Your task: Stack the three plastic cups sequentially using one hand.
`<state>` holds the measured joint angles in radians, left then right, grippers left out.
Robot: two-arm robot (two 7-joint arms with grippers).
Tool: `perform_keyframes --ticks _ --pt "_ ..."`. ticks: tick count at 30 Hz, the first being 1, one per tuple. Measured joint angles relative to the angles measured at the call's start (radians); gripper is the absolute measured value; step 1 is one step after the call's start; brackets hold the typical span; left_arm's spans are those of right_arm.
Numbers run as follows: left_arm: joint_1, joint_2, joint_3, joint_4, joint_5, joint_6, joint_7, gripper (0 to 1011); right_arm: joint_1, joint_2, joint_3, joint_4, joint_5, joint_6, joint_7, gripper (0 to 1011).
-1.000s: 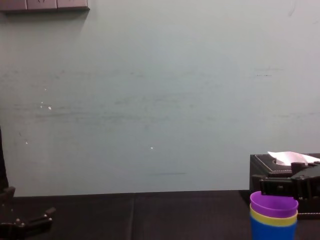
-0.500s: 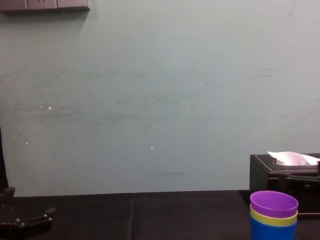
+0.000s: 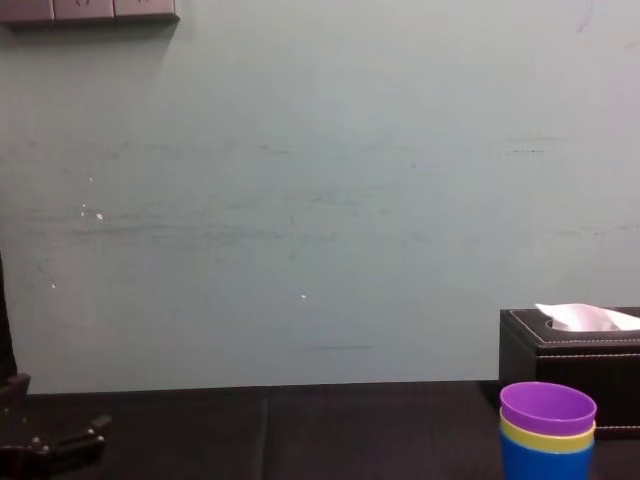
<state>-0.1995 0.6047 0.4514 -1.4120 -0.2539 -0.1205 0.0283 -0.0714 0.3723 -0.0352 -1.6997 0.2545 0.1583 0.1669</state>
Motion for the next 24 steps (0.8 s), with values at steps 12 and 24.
perform_keyframes --ticks 12,24 --pt "0.000 0.000 0.000 0.000 0.000 0.000 0.000 1011 -0.002 -0.023 -0.008 0.057 -0.053 -0.006 -0.015 1003" --pt "0.000 0.000 0.000 0.000 0.000 0.000 0.000 1011 -0.003 -0.022 -0.007 0.052 -0.050 -0.006 -0.015 1003"
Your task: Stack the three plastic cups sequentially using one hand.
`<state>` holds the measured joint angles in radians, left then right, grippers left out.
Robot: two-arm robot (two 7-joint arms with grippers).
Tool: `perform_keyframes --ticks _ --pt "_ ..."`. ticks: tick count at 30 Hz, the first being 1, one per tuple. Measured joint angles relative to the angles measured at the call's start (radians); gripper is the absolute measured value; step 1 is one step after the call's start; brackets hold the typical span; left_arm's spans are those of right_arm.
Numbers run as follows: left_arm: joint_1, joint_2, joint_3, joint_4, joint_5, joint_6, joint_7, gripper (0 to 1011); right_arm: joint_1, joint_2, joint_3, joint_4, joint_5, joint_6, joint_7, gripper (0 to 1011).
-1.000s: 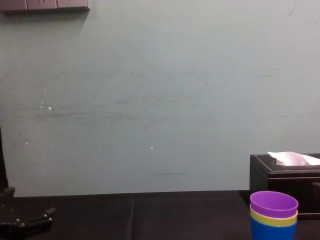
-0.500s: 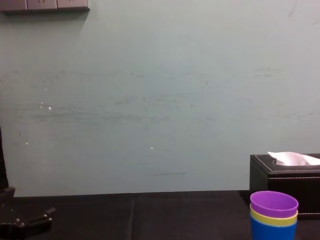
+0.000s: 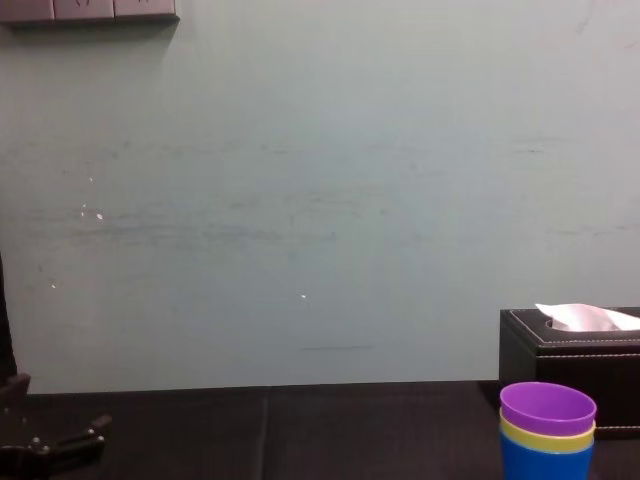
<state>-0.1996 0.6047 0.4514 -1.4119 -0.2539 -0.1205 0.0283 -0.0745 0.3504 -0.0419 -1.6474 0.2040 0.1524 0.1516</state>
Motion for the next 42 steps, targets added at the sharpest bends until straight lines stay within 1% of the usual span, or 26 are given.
perform_keyframes --ticks 42 --pt "0.000 0.000 0.000 0.000 0.000 0.000 0.000 1012 -0.001 0.001 0.001 -0.003 0.003 0.000 -0.001 1003"
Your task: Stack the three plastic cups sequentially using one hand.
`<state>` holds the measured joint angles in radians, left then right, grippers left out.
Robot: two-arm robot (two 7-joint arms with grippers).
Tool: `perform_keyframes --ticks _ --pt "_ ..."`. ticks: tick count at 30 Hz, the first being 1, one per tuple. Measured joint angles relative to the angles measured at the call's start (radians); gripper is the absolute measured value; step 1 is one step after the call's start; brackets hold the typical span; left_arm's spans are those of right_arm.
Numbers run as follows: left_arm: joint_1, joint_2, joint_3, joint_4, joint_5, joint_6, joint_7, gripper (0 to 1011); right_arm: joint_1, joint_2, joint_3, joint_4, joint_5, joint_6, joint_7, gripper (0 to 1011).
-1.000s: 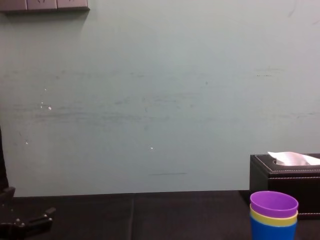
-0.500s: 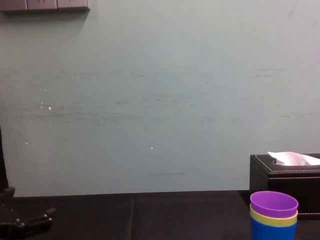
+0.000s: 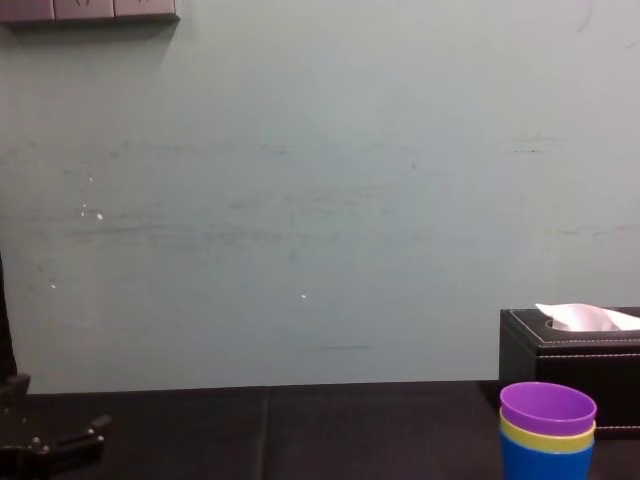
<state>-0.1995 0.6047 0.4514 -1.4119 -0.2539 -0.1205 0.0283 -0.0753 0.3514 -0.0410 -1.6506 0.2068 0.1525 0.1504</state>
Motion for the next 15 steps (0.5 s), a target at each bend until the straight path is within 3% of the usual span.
perform_keyframes --ticks 15 --pt "0.000 0.000 0.000 0.000 0.000 0.000 0.000 1011 0.000 0.000 0.000 0.000 0.000 0.000 0.000 1003"
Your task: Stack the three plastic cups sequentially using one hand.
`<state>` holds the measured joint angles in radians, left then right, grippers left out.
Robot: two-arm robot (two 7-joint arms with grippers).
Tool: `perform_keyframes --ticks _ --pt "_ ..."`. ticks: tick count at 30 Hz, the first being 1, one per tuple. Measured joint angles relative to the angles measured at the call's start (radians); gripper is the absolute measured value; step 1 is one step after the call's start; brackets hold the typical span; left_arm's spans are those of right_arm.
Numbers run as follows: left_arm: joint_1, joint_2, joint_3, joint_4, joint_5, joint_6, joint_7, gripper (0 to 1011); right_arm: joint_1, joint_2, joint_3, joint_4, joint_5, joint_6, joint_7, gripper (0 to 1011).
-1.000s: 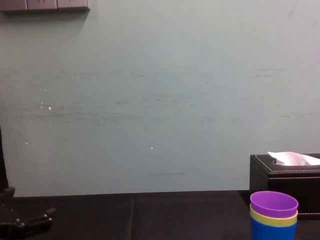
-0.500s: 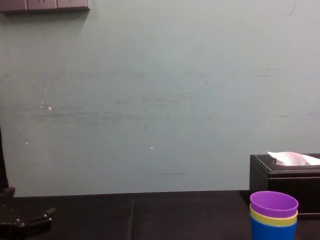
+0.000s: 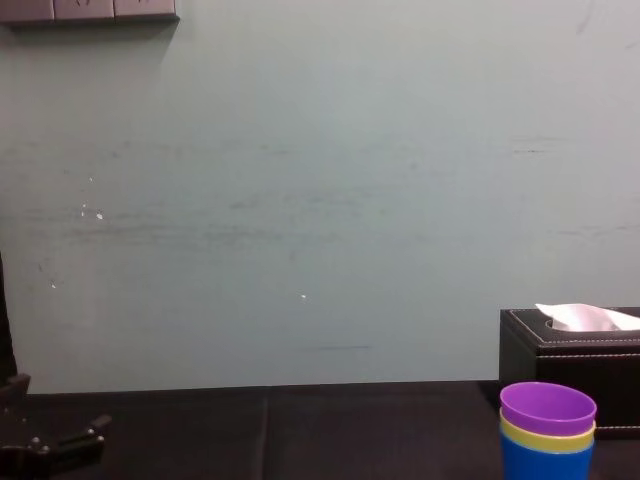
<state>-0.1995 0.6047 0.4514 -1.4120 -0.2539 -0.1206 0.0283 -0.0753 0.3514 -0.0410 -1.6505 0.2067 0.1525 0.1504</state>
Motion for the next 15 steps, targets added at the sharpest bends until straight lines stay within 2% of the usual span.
perform_keyframes --ticks 15 --pt "0.000 0.000 0.000 0.000 0.000 0.000 0.000 1011 0.000 0.000 0.000 0.000 0.000 0.000 0.000 1003"
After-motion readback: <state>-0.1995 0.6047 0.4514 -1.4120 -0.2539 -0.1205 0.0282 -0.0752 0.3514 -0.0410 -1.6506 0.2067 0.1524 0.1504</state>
